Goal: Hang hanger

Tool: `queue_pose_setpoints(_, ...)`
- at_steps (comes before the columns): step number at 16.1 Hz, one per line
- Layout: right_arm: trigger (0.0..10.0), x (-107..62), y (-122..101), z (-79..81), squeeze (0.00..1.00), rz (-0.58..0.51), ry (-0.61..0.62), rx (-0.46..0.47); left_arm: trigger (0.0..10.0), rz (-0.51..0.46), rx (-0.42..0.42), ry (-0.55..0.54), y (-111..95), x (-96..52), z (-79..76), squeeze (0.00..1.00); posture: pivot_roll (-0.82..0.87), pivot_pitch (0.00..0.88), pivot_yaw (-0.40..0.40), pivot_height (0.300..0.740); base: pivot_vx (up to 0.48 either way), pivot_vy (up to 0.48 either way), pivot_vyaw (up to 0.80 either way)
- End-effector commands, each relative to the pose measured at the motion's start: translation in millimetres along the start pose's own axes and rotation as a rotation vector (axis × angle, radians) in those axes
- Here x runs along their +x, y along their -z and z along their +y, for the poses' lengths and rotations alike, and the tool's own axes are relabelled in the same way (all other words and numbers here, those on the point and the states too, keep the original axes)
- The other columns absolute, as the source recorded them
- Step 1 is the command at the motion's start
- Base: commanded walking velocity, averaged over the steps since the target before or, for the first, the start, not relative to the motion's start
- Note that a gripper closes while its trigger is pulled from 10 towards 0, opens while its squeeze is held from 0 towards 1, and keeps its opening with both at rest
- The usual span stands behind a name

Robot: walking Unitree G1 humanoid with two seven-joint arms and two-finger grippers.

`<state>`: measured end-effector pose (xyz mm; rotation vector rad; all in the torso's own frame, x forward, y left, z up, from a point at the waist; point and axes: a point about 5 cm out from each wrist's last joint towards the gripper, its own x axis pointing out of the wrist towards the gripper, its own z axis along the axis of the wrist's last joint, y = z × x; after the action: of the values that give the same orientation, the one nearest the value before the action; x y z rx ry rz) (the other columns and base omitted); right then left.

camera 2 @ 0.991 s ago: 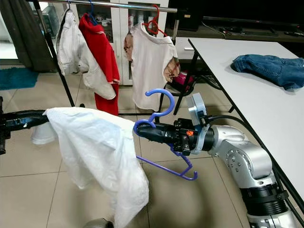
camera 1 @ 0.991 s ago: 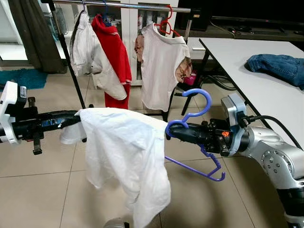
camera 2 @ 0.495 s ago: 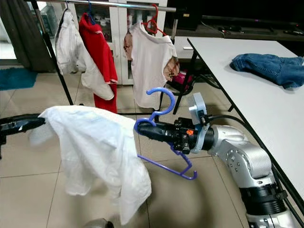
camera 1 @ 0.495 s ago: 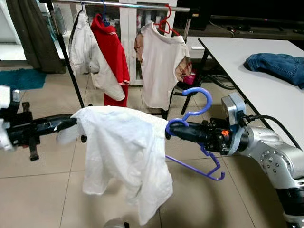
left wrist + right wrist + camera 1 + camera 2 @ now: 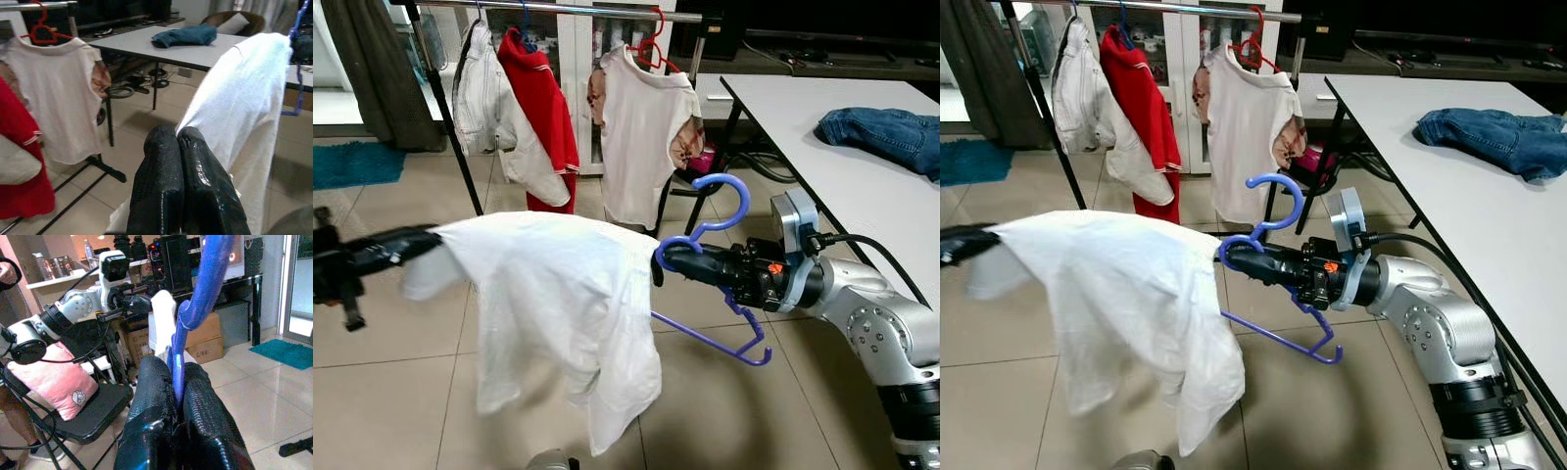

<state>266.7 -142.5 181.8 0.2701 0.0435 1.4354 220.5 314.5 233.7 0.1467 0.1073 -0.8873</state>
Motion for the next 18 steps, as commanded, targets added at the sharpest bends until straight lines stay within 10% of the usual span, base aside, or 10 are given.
queue_pose_setpoints(1, 10.0, -4.1, -11.6, -3.4, 0.00, -0.021, 0.024, -0.052, 0.0, 0.003, 0.025, -0.050, -7.7, -8.6, 4.1, 0.00, 0.05, 0.022, -0.039, 0.740, 0.000, 0.000, 0.00)
queue_pose_setpoints(12, 10.0, -6.0, -10.7, -3.4, 0.00, -0.020, 0.027, -0.055, 0.0, -0.042, 0.062, -0.241, -13.2, -19.6, 22.3, 0.00, 0.04, 0.010, -0.033, 0.740, 0.000, 0.000, 0.00)
queue_pose_setpoints(13, 10.0, -5.3, -10.4, -3.5, 0.00, -0.021, 0.025, -0.054, 10.0, -0.031, 0.072, -0.233, -10.8, -15.3, 21.4, 0.02, 0.04, 0.007, -0.033, 0.740, 0.000, 0.000, 0.00)
queue_pose_setpoints(14, 10.0, -5.0, -10.3, -3.5, 0.00, -0.021, 0.024, -0.054, 10.0, -0.029, 0.077, -0.220, -10.1, -14.1, 20.4, 0.02, 0.04, 0.006, -0.033, 0.740, 0.000, 0.000, 0.00)
queue_pose_setpoints(15, 10.0, -4.2, -10.1, -3.5, 0.00, -0.018, 0.022, -0.057, 10.0, -0.027, 0.080, -0.212, -9.1, -12.3, 20.4, 1.00, 0.04, 0.004, -0.033, 0.740, 0.000, 0.000, 0.00)
queue_pose_setpoints(18, 10.0, -2.0, -12.0, -4.9, 0.00, -0.012, 0.032, -0.070, 10.0, -0.034, 0.127, -0.258, -15.0, -16.8, 30.7, 1.00, 0.04, 0.002, -0.035, 0.740, 0.000, 0.000, 0.00)
